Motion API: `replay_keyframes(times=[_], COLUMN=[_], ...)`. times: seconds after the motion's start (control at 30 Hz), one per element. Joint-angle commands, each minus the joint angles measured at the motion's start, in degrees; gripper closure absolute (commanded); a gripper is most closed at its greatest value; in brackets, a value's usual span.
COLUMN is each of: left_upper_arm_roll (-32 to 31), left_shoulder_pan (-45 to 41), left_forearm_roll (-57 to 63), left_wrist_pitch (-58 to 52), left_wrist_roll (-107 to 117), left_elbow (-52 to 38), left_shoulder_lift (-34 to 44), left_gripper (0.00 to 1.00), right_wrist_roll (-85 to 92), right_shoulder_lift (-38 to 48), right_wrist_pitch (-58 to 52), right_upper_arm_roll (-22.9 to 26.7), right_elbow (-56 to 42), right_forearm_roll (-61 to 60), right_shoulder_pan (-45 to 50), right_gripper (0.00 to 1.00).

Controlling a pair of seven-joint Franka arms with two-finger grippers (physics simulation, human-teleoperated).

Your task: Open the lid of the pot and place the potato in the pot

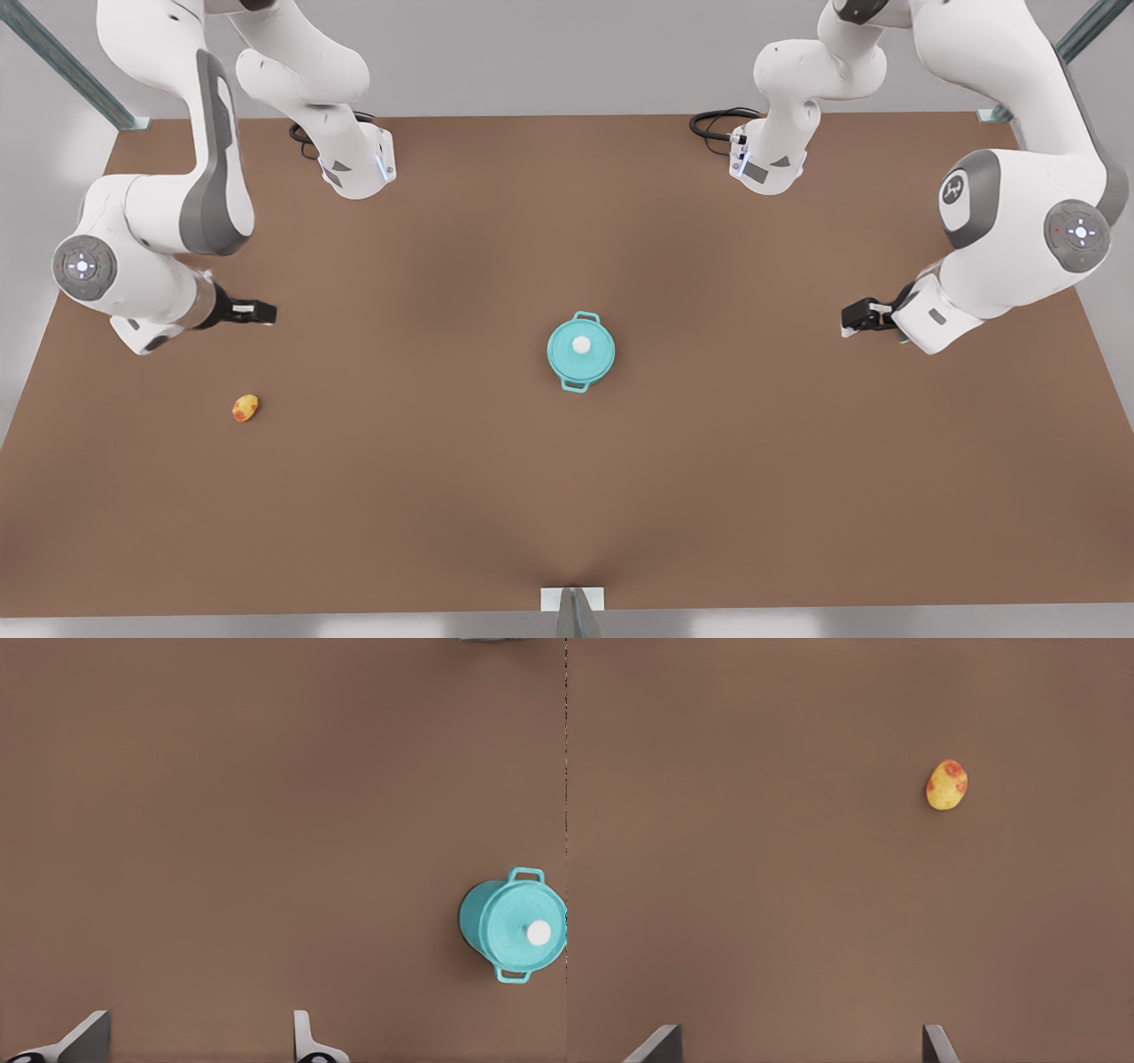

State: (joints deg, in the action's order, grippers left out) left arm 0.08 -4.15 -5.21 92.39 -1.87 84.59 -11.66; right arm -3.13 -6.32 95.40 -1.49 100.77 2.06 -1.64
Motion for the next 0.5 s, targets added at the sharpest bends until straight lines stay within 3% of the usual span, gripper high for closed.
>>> replay_keyframes(times=[0.0,0.1,0.17,0.33,0.47], left_upper_arm_roll=[-0.26,-3.51,-6.41,-6.68,-6.41], left_shoulder_pan=[-0.69,-1.13,-6.13,-29.51,-36.37], left_forearm_roll=[0.2,-1.73,-0.86,4.33,8.82], left_wrist_pitch=[-0.63,-0.81,3.5,8.95,14.04], left_wrist_roll=[3.1,2.84,8.72,46.07,68.84], left_elbow=[-0.39,1.8,-0.74,-11.99,-23.77], left_shoulder_lift=[0.23,0.06,-1.44,-15.4,-29.65], left_gripper=[0.0,0.0,0.0,0.0,0.0], right_wrist_roll=[-2.58,-2.84,5.15,4.45,4.01], right_shoulder_lift=[0.08,-1.15,-1.15,-6.33,-9.41], right_wrist_pitch=[6.28,4.97,4.97,6.99,12.96], right_upper_arm_roll=[-0.01,-0.27,0.7,0.96,0.96], right_elbow=[-0.05,-0.93,-0.84,-0.93,-1.02], right_forearm_roll=[0.14,0.58,0.23,0.49,0.05], right_shoulder_pan=[0.76,0.41,-4.33,-6.27,-7.59], right_gripper=[0.0,0.0,0.0,0.02,0.0])
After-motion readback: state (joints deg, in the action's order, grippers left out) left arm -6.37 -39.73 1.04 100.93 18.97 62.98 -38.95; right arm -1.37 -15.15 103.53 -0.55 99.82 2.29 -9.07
